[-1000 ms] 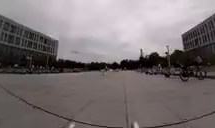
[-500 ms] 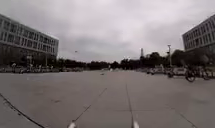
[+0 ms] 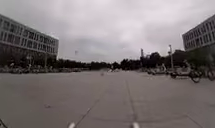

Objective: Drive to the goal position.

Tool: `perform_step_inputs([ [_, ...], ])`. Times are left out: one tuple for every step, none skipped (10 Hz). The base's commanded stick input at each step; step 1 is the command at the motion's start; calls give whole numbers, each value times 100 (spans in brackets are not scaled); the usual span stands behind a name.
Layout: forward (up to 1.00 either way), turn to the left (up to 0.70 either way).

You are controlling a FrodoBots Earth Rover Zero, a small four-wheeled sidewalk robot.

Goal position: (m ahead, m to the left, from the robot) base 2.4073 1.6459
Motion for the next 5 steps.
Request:
perform_step_inputs([
  [70, 1],
  [70, 1],
  [70, 1],
  [70, 1],
  [70, 1],
])
